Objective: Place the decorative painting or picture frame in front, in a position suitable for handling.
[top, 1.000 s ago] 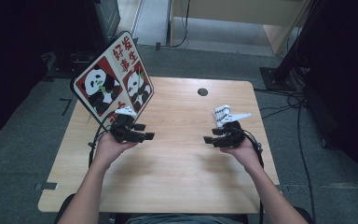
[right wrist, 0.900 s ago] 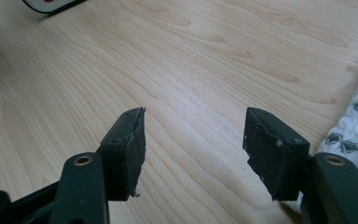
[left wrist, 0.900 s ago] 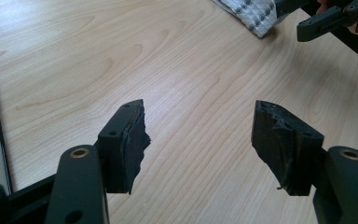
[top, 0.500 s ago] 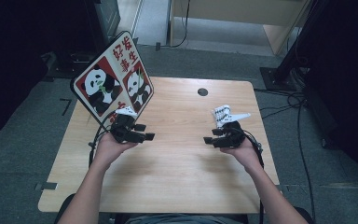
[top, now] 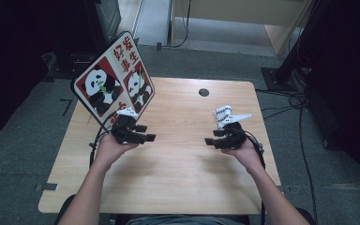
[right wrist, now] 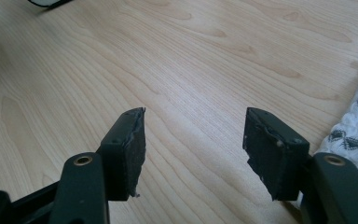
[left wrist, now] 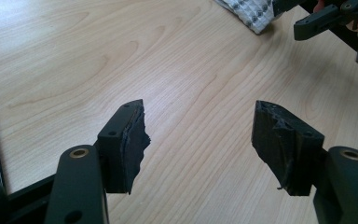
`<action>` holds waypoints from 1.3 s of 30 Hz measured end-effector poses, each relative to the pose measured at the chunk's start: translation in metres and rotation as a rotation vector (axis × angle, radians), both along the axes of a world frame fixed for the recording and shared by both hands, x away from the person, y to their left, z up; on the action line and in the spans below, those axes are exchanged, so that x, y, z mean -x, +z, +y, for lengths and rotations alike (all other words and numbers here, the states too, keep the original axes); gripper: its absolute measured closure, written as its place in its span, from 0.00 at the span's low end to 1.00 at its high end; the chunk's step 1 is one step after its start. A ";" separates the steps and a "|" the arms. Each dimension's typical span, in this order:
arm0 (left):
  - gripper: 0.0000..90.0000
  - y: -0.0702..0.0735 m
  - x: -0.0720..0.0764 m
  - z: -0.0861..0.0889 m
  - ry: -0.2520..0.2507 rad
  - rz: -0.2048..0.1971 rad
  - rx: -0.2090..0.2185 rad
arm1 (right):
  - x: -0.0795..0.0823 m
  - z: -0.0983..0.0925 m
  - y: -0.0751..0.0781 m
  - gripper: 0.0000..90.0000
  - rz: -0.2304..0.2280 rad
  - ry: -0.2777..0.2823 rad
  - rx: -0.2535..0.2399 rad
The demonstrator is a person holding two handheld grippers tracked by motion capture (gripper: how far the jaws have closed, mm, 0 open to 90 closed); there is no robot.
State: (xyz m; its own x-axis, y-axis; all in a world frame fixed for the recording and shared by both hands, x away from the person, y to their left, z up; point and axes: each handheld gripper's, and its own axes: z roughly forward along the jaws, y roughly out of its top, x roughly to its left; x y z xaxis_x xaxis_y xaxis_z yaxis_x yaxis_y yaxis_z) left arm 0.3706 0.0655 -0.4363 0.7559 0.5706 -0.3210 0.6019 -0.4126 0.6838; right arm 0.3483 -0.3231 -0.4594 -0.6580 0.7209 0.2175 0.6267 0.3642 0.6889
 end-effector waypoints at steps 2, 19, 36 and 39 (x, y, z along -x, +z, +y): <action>0.39 0.000 0.000 0.000 0.000 0.001 0.000 | 0.000 0.000 0.000 0.45 0.002 0.002 0.002; 0.39 0.001 0.002 0.004 0.008 0.001 0.005 | -0.001 0.001 0.000 0.45 0.000 0.014 0.007; 0.39 0.009 0.020 0.029 0.051 -0.011 0.019 | -0.012 0.012 0.001 0.45 0.002 0.052 0.007; 0.39 0.010 0.022 0.033 0.058 -0.014 0.023 | -0.014 0.013 0.001 0.45 -0.001 0.055 0.005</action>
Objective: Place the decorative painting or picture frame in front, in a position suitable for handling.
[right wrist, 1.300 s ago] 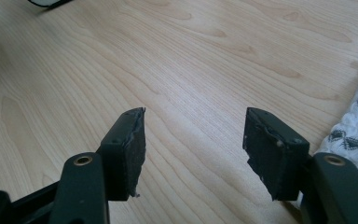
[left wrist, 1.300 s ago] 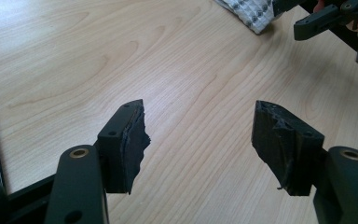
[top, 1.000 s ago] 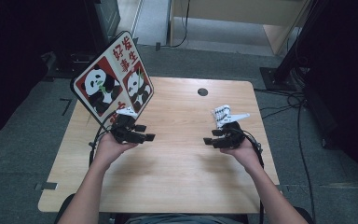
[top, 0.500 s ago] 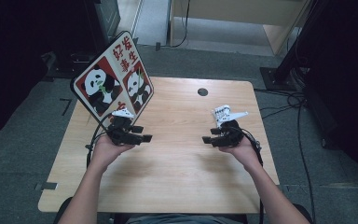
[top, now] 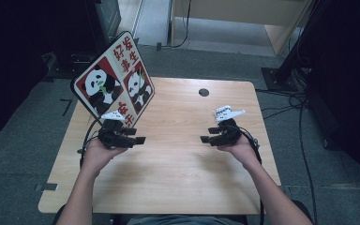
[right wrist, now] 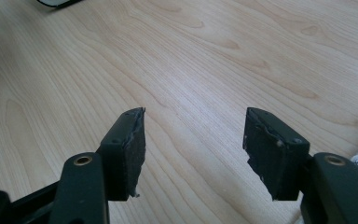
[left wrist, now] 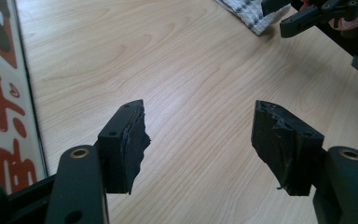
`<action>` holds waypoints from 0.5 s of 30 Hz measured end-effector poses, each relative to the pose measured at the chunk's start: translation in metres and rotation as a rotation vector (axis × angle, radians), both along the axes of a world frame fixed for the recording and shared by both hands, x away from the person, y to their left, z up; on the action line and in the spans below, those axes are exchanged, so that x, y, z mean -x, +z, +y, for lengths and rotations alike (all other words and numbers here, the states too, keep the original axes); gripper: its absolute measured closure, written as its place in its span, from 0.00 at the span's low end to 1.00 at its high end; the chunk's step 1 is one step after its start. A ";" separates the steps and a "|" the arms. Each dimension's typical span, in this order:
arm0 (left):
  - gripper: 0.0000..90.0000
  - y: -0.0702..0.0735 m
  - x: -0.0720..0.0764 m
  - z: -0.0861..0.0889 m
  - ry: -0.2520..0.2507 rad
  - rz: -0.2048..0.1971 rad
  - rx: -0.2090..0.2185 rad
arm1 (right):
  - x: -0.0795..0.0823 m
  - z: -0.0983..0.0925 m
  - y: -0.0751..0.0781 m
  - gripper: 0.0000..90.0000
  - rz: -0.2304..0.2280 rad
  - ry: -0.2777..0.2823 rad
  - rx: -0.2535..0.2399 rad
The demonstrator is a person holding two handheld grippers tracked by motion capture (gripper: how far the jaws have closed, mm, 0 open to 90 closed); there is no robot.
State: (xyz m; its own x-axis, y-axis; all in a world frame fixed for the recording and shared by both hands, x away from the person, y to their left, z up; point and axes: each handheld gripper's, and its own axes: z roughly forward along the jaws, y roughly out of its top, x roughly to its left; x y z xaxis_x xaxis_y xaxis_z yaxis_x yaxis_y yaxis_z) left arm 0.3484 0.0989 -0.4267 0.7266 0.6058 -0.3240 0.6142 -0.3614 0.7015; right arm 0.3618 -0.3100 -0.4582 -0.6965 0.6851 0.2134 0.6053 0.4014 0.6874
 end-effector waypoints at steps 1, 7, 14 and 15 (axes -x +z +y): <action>0.39 0.000 0.001 0.002 0.006 0.000 0.001 | 0.000 0.000 0.000 0.45 0.001 -0.001 0.000; 0.39 0.002 0.005 0.009 0.020 0.000 0.003 | -0.003 0.002 0.002 0.45 0.004 0.001 -0.002; 0.40 0.007 0.010 0.022 0.055 0.014 0.024 | -0.006 0.005 0.001 0.45 0.004 0.014 0.000; 0.40 0.007 0.010 0.022 0.055 0.014 0.024 | -0.007 0.006 0.001 0.45 0.006 0.012 -0.002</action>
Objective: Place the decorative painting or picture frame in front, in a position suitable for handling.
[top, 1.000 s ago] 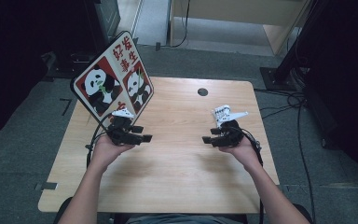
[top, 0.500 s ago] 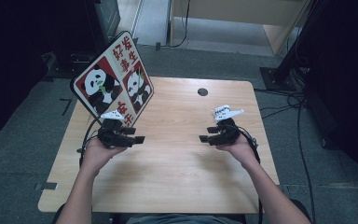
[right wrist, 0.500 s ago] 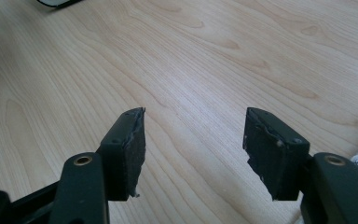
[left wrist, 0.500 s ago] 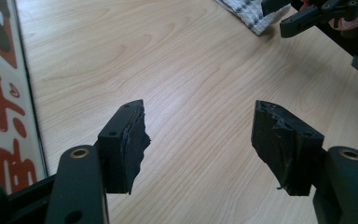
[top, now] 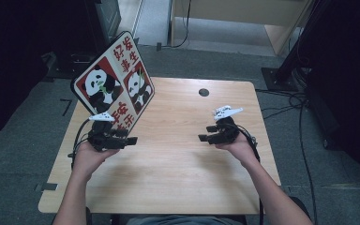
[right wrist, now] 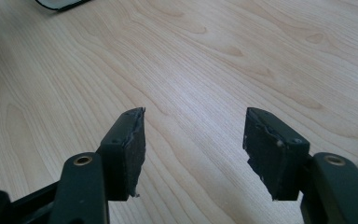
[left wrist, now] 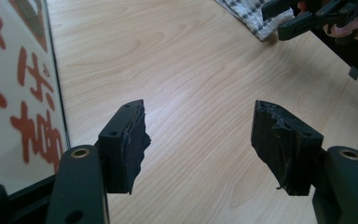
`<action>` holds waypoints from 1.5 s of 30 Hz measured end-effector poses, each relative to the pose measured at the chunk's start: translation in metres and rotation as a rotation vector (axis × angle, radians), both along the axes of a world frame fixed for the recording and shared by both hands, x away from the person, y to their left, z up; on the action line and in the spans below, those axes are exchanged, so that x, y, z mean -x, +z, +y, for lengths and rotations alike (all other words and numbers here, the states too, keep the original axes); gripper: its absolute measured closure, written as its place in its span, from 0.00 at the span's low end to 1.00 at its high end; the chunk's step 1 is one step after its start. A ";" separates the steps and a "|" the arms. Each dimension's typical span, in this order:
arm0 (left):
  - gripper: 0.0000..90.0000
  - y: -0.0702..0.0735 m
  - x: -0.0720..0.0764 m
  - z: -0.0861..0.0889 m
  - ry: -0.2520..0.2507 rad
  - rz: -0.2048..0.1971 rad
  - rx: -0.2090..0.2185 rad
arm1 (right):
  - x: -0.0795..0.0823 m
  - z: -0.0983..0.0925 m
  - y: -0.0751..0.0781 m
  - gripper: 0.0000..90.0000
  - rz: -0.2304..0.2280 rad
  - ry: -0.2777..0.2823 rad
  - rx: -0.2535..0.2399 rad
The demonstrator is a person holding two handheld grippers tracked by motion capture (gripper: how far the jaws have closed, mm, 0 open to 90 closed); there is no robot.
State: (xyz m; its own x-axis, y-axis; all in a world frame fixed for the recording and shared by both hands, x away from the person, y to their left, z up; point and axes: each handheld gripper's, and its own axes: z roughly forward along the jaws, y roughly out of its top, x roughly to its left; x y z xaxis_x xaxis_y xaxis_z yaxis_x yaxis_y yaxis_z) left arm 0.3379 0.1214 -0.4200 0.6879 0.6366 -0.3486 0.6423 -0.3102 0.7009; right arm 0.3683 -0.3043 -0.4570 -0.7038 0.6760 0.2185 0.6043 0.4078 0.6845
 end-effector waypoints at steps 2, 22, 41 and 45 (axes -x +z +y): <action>0.40 0.002 0.002 0.005 0.009 0.000 0.001 | -0.001 0.001 0.000 0.45 0.001 0.000 0.001; 0.42 0.015 0.014 0.060 0.116 -0.001 0.032 | 0.000 -0.002 0.000 0.45 0.001 -0.012 0.004; 0.45 0.028 -0.007 0.098 0.222 -0.026 0.066 | 0.012 -0.023 0.004 0.45 -0.023 -0.080 -0.018; 0.45 0.040 -0.017 0.097 0.222 -0.023 0.025 | 0.013 -0.026 0.004 0.45 -0.018 -0.086 -0.009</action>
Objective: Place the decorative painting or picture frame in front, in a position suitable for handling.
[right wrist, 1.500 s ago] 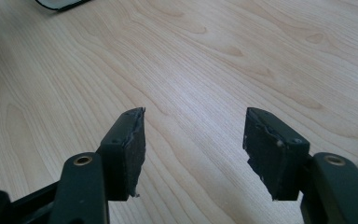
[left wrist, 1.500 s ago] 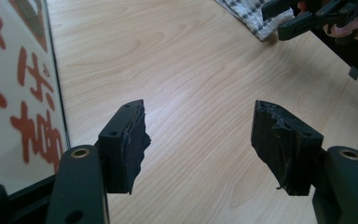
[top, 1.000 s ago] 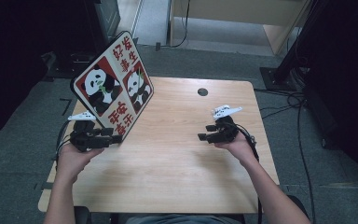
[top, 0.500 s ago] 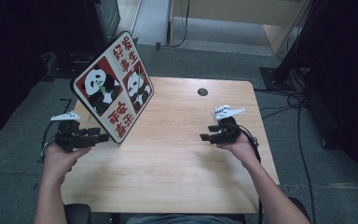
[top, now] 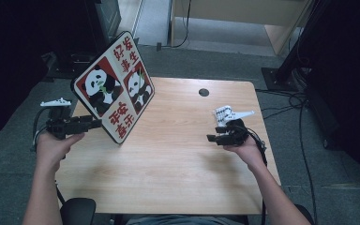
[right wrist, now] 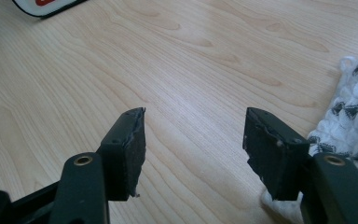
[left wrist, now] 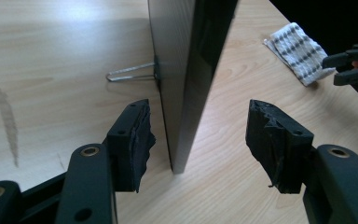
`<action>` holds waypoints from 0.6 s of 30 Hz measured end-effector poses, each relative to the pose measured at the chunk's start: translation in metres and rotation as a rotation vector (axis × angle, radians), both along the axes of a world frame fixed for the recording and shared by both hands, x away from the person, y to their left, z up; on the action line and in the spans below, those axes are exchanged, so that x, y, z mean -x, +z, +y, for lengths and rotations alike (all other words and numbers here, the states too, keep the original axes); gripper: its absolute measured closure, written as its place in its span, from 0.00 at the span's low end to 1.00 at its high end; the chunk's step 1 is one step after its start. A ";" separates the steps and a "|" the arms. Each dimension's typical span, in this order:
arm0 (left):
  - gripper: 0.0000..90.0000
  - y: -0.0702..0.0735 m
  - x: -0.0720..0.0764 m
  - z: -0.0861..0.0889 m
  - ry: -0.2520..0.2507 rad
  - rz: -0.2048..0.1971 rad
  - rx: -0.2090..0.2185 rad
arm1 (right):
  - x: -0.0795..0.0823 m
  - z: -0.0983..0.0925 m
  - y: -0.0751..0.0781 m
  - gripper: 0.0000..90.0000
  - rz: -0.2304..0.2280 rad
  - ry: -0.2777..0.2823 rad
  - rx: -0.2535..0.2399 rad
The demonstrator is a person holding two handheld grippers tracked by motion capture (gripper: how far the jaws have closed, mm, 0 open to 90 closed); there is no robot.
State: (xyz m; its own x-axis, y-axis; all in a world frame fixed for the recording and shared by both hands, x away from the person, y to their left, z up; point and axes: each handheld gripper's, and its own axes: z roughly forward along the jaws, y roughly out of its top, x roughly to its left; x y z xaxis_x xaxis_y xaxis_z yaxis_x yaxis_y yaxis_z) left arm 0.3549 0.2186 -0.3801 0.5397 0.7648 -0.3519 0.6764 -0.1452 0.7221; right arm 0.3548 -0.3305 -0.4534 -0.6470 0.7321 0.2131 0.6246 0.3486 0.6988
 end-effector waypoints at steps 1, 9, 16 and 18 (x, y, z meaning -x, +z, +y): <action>0.45 0.000 0.000 0.000 0.000 0.000 0.000 | 0.000 0.000 0.000 0.45 0.000 0.000 0.000; 0.45 0.028 -0.023 -0.004 -0.030 0.011 -0.031 | 0.000 -0.002 -0.002 0.45 0.003 0.007 0.013; 0.45 0.050 -0.040 -0.005 -0.034 0.008 -0.022 | 0.001 -0.002 -0.002 0.45 0.009 0.004 0.014; 0.45 0.057 -0.046 -0.005 -0.033 0.016 -0.016 | 0.001 -0.002 -0.003 0.45 0.009 0.005 0.014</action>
State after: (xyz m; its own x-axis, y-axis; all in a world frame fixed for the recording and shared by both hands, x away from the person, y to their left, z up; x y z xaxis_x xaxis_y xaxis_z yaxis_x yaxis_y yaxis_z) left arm 0.4008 0.2140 -0.3228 0.5594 0.7519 -0.3490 0.6826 -0.1790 0.7085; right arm 0.3541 -0.3325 -0.4559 -0.6488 0.7319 0.2082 0.6289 0.3618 0.6882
